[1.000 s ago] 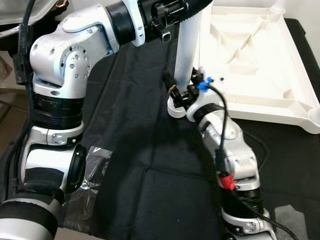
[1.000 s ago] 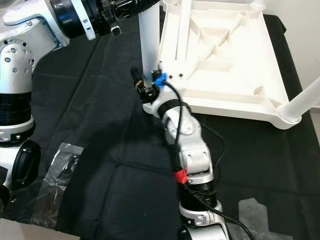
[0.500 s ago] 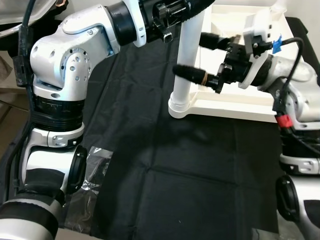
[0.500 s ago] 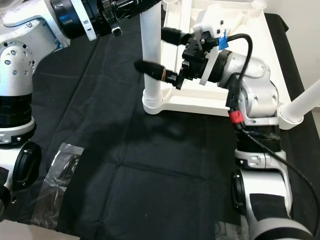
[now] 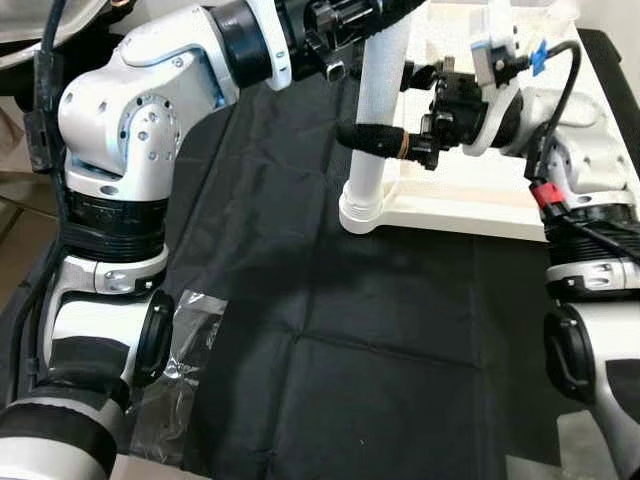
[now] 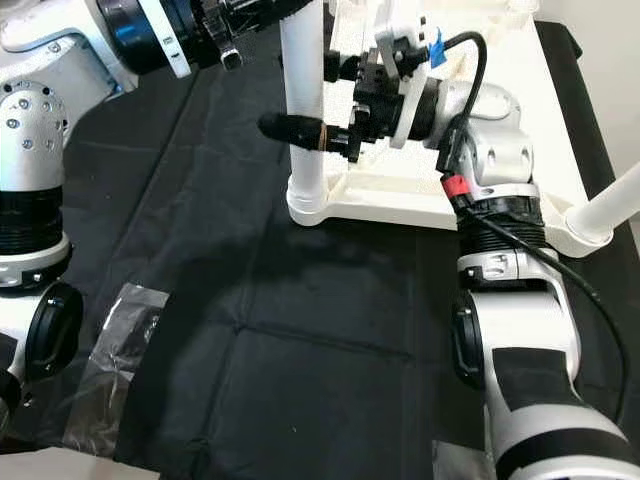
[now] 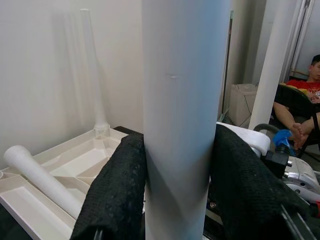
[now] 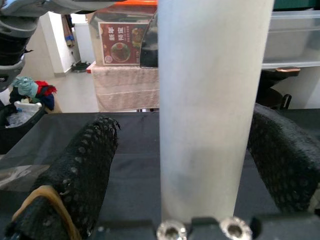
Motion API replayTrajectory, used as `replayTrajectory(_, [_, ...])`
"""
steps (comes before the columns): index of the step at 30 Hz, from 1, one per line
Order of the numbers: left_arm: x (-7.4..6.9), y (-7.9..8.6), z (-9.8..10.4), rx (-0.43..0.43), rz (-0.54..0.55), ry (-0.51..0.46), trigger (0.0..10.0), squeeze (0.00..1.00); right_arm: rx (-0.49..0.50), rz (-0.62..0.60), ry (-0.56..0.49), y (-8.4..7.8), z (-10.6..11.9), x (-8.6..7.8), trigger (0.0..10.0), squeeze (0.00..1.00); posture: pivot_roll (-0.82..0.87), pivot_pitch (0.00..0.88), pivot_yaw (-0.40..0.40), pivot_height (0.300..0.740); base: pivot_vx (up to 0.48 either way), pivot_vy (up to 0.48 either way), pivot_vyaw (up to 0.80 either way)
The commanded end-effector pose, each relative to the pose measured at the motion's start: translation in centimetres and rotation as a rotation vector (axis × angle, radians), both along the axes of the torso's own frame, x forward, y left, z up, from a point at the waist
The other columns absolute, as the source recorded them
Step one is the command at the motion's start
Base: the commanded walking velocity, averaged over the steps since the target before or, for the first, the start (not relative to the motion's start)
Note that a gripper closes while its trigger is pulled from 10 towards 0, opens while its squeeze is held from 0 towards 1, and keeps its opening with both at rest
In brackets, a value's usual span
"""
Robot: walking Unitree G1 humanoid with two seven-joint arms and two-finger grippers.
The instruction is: Building children table
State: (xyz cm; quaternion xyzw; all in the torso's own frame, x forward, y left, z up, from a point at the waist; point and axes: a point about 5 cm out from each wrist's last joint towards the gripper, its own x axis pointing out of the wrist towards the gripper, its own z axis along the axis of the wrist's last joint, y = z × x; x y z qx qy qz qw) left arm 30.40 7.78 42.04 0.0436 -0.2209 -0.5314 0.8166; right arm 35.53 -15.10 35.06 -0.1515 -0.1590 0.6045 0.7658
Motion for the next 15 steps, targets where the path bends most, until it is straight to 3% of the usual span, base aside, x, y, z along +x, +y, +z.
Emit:
replayTrajectory(1, [-0.5,-0.2,-0.4,0.047,-0.058,0.01,0.0,0.0,-0.027,0.009,-0.029,0.3,0.0,0.0,0.0,0.0,0.06,0.243,0.034,0.74,0.0,0.0,0.0])
replayTrajectory(14, [-0.6,-0.3,-0.5,0.055,-0.07,-0.001,0.0,0.0,-0.026,-0.015,-0.008,-0.5,-1.0,0.5,0.0,0.0,0.06,0.236,0.04,0.74,0.0,0.0,0.0])
replayTrajectory(15, [-0.6,-0.3,-0.5,0.057,-0.071,-0.001,0.0,0.0,-0.024,-0.005,0.001,-0.3,-1.1,0.4,10.0,0.0,0.06,0.236,0.04,0.74,0.0,0.0,0.0])
